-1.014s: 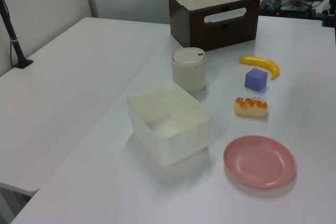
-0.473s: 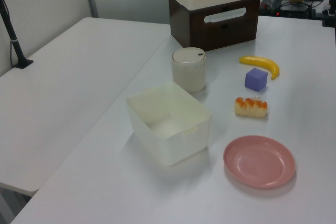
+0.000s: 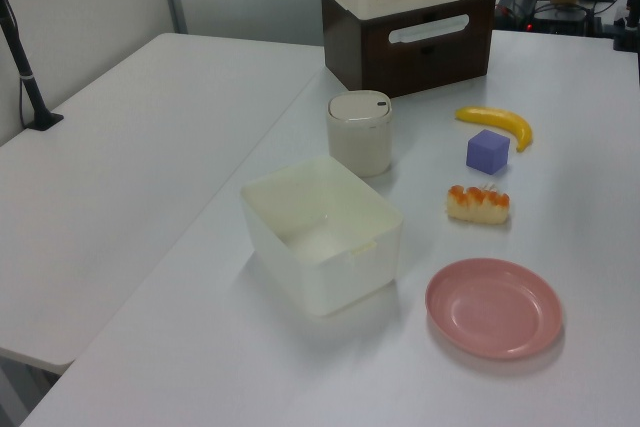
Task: Put the bread on a plate
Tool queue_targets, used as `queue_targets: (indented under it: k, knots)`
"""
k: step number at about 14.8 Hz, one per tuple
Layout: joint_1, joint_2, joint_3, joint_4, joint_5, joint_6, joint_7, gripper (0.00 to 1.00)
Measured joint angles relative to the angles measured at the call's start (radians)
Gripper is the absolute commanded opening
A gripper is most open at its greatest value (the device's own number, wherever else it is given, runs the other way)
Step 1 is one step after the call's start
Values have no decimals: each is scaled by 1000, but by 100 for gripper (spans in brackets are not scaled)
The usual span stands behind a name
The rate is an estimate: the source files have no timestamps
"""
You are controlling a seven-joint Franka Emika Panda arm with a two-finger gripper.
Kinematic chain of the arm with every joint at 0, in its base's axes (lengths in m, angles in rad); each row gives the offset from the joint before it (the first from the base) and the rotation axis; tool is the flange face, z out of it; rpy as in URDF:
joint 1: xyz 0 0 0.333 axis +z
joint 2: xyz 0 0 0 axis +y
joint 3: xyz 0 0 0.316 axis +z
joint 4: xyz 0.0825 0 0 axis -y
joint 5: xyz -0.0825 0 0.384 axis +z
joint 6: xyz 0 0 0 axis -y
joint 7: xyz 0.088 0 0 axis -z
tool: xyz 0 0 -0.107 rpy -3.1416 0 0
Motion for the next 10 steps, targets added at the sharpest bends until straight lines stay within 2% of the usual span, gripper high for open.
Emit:
queue_targets:
  k: [2,6,10]
  knots:
    - [20,3,0,0,-27,-9,-21,100]
    - [55,5,2,-2,-27,-11,-16,100]
    - [186,77,10,-52,-29,22,101,100]
